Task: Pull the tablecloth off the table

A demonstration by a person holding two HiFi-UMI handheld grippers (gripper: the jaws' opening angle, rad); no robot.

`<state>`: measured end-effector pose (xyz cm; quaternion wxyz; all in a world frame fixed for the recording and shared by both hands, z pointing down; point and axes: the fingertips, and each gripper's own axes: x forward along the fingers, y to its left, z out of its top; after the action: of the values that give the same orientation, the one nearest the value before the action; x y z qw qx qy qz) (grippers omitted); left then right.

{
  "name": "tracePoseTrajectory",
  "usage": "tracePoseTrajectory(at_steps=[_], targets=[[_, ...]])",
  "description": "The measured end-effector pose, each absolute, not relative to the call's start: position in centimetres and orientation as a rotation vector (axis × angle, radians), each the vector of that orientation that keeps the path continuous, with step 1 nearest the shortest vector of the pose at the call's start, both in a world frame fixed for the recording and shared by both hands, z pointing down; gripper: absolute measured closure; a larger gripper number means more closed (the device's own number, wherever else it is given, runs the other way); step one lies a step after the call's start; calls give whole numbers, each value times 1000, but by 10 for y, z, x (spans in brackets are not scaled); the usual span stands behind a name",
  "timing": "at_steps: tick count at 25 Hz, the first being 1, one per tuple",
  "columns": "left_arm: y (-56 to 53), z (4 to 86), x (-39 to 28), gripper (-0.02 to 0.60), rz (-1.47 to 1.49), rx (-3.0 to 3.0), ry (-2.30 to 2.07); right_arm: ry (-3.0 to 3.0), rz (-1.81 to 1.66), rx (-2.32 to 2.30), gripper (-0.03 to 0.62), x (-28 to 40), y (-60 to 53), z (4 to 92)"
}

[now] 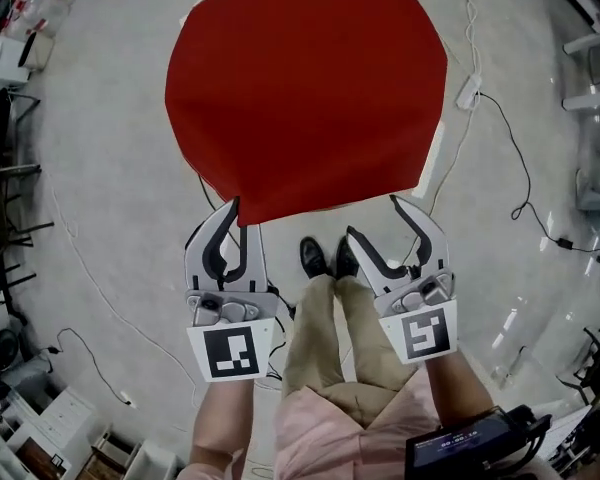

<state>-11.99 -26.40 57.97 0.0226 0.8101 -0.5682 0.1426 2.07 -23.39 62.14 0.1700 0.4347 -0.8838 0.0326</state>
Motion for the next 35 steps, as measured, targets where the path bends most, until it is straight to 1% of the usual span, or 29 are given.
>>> tracePoseTrajectory(at_steps=[12, 17, 23, 29, 30, 32, 35], targets=[[-288, 527, -121, 537, 372, 2486, -1696, -2377, -38, 1195, 335, -4, -260, 628], [-293, 536, -111, 535, 378, 2488, -1658, -2298, -128, 1210, 335, -1, -275, 648], [-292, 525, -120, 535, 361, 2500, -1626, -2177, -188, 1281, 340, 1, -290, 639], [-296, 542, -121, 535, 358, 2498, -1599, -2201, -76, 1326, 523, 18, -305, 635], [-298, 544, -122, 535, 359, 2493, -1601, -2214, -62, 1334, 545, 20, -309, 632], [-301, 547, -122, 535, 354, 2479, -1605, -2255, -35, 1378, 562, 24, -317, 620], [-300, 542, -124, 535, 322, 2455, -1613, -2346, 50, 1518, 569, 30, -321, 591]])
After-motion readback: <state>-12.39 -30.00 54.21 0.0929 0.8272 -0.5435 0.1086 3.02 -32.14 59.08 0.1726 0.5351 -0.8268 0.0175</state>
